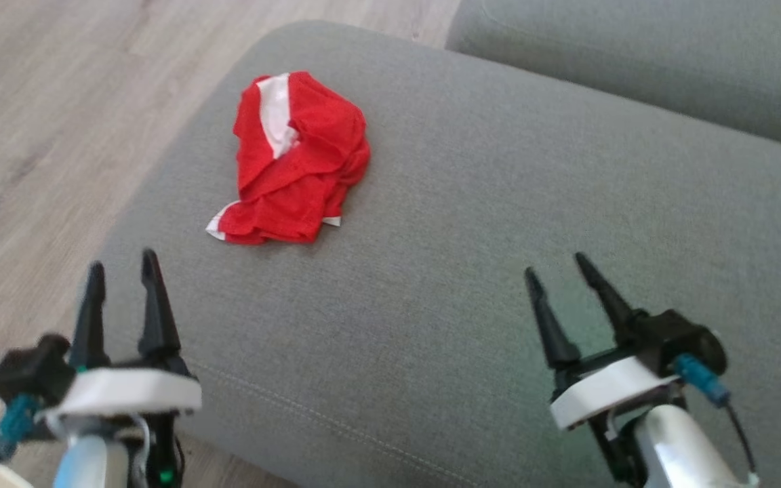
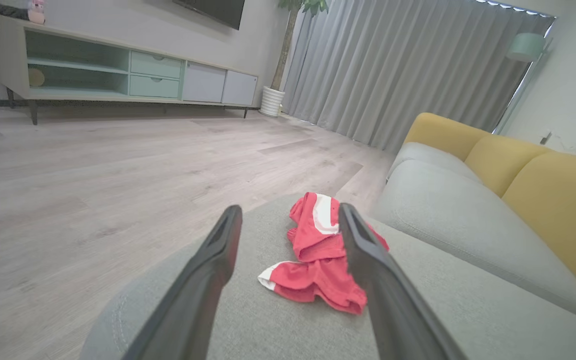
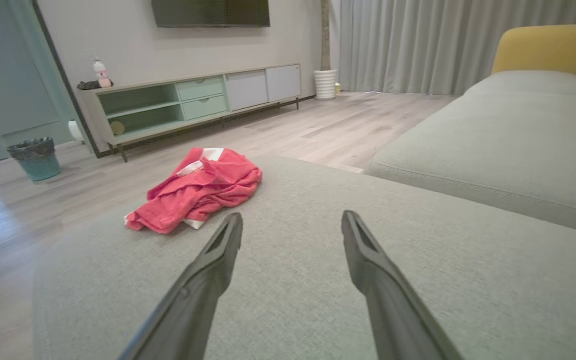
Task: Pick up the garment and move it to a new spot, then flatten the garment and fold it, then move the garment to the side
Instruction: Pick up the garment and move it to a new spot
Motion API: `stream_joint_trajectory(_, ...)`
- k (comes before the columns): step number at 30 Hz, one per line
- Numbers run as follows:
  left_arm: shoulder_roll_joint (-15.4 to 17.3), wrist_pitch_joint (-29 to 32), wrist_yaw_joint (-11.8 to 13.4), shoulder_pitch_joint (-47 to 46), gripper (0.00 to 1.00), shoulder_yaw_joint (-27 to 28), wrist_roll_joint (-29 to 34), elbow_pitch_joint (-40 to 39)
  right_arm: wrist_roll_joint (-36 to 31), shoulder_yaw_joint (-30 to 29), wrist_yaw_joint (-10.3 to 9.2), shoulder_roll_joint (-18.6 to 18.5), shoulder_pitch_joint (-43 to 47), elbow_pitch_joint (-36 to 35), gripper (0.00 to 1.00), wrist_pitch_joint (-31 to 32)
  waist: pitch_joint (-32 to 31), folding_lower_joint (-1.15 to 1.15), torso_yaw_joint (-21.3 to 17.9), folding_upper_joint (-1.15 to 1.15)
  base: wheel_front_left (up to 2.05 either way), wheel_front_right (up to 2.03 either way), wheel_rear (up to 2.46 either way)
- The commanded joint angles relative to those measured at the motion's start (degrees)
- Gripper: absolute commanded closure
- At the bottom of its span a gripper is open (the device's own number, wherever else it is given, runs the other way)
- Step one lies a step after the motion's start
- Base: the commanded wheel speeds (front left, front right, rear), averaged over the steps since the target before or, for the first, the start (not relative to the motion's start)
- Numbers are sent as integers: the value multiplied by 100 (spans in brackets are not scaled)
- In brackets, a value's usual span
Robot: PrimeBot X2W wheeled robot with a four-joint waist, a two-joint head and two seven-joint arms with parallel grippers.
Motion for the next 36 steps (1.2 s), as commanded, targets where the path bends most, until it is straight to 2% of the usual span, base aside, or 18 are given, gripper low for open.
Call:
stream_joint_trajectory(1,45,-31,10,-488,0,260,82,-109,-67,-16,-5,8,-162,-265,0,16,159,0,-126,0,0,0,0)
stream_joint_trajectory(6,134,-27,-108,-1139,0,323,350,762,-245,-580,-5,8,-237,-611,0,144,512,0,-347,0,0,0,0)
stream_joint_trajectory(10,397,310,-106,-1935,0,212,525,1699,-375,-1091,-5,8,-246,-1060,0,299,833,0,-511,0,0,0,0)
stream_joint_trajectory(15,675,786,-336,-2912,0,58,556,2572,-610,-1340,-5,8,-255,-1664,0,594,1259,0,-749,0,0,0,0)
stream_joint_trajectory(18,803,1020,-521,-3428,0,-6,476,3066,-661,-1372,-5,1,-303,-1934,0,732,1490,0,-894,0,0,0,0)
stream_joint_trajectory(26,1148,1249,-743,-4350,0,-324,547,4025,-623,-1231,-5,-32,-404,-2226,0,784,1852,0,-1210,0,0,0,0)
stream_joint_trajectory(28,1250,1270,-728,-4538,0,-373,608,4276,-610,-1207,-5,-31,-416,-2246,0,773,1918,0,-1296,0,0,0,0)
stream_joint_trajectory(32,1432,1164,-542,-4861,0,-468,806,4736,-590,-1175,-5,-41,-437,-2238,0,735,2018,0,-1441,0,0,0,0)
stream_joint_trajectory(33,1471,1120,-507,-4977,100,-493,835,4951,-584,-1193,-5,-39,-446,-2216,0,709,2043,0,-1496,0,0,0,0)
stream_joint_trajectory(36,1487,1060,-525,-5059,100,-536,852,5131,-577,-1213,-5,-36,-453,-2179,0,680,2039,0,-1538,0,0,0,0)
